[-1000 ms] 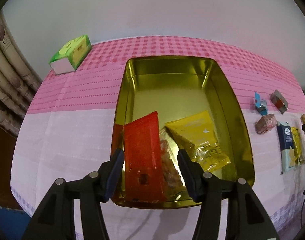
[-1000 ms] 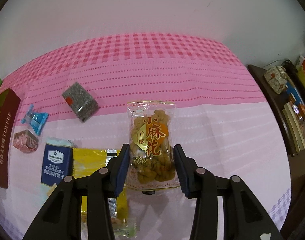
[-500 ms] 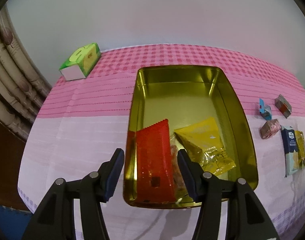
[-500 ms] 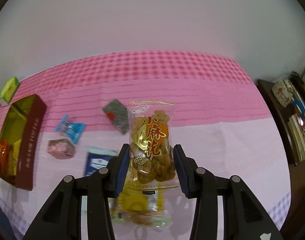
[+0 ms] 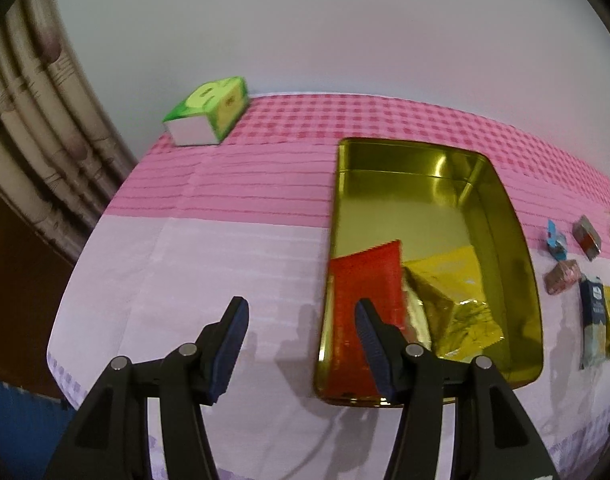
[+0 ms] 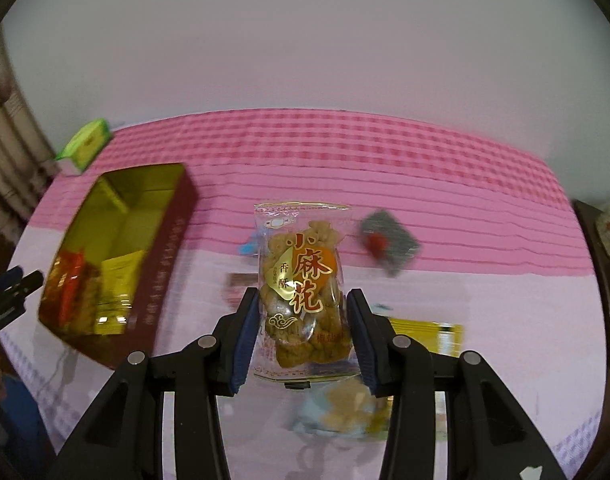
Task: Organize snacks
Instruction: 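Lower the twisted-dough bag into the gold tin and open the right gripper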
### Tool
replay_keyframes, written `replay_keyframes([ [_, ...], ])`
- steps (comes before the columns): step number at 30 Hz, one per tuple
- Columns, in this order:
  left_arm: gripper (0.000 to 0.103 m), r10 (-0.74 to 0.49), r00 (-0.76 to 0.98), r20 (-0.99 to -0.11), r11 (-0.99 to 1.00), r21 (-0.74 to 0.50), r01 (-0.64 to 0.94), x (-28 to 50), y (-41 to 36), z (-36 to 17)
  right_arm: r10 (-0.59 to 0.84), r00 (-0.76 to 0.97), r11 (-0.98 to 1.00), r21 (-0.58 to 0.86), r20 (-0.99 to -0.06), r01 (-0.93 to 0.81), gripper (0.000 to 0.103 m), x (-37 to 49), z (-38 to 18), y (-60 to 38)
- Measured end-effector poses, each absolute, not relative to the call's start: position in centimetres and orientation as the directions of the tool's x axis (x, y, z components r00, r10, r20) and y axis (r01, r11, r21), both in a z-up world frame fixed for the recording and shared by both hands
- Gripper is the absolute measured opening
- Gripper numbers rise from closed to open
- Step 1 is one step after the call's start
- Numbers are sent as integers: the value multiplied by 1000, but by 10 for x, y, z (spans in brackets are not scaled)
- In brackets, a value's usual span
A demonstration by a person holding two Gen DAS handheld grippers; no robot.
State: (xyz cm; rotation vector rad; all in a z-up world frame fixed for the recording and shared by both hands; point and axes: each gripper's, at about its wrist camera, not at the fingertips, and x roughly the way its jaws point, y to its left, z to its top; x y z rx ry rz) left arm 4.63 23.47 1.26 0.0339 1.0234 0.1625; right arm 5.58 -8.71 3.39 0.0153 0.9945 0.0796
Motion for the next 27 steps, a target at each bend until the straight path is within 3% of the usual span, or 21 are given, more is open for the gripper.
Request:
replay_keyframes([
  [14, 56, 178, 477, -861, 971, 76, -226, 49, 273, 9, 221, 495, 964, 111, -840, -243, 40, 59, 30, 28],
  [27, 56, 185, 459, -869, 958, 56, -281, 49, 291, 7, 216, 450, 956, 94, -866, -277, 40, 63, 4, 81],
])
